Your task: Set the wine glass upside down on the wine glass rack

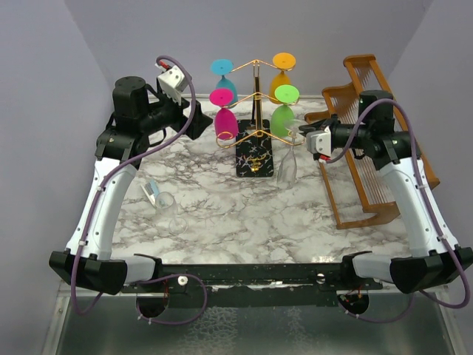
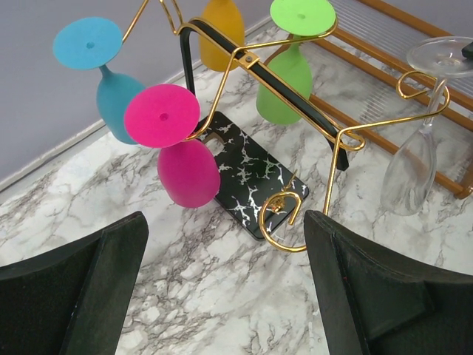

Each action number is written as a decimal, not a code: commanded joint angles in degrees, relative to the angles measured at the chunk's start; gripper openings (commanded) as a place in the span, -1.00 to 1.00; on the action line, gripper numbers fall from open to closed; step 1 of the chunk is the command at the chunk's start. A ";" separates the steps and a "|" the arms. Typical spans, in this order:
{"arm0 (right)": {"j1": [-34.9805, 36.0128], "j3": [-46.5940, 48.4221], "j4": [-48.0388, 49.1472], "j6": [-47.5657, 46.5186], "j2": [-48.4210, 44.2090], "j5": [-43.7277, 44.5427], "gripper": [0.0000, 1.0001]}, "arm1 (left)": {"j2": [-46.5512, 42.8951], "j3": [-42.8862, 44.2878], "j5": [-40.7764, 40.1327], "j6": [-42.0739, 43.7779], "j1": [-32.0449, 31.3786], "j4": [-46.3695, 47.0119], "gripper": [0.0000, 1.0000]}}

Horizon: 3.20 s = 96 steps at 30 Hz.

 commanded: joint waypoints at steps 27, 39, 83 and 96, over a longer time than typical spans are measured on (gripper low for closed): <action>0.40 -7.06 5.89 5.40 -6.16 14.02 -0.86 | -1.64 -1.87 3.16 0.24 0.28 1.58 0.78; 0.39 -8.57 9.85 5.98 -3.69 12.53 -0.83 | -1.60 -2.19 3.63 0.45 0.33 1.30 0.78; 0.82 -6.56 6.52 4.39 1.01 -4.20 -0.44 | -0.99 -2.56 4.77 0.96 0.37 0.90 0.78; 0.82 -6.68 5.40 4.28 0.92 -7.21 -0.18 | -0.90 -2.84 4.76 1.28 0.43 1.00 0.79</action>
